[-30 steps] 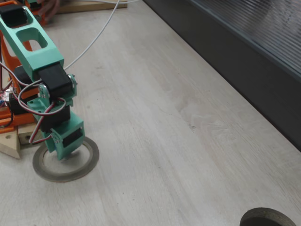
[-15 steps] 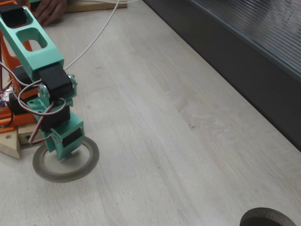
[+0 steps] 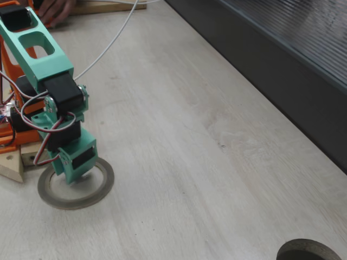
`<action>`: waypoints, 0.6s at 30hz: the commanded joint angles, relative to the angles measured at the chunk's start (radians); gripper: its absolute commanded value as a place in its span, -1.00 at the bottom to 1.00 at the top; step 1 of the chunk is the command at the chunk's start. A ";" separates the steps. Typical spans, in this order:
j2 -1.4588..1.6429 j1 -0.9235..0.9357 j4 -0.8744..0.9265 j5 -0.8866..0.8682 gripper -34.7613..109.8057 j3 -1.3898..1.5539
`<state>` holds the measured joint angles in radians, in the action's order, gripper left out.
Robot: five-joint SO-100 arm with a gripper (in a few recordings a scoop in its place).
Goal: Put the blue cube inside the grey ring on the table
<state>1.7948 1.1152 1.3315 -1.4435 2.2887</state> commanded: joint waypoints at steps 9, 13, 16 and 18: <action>0.034 0.008 0.009 -0.006 -0.17 -0.006; 0.029 0.008 0.011 -0.006 0.01 -0.009; 0.025 0.008 0.011 -0.006 0.09 -0.009; 0.023 0.008 0.011 -0.006 0.10 -0.011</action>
<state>1.7948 1.1152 1.3315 -1.4435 2.2887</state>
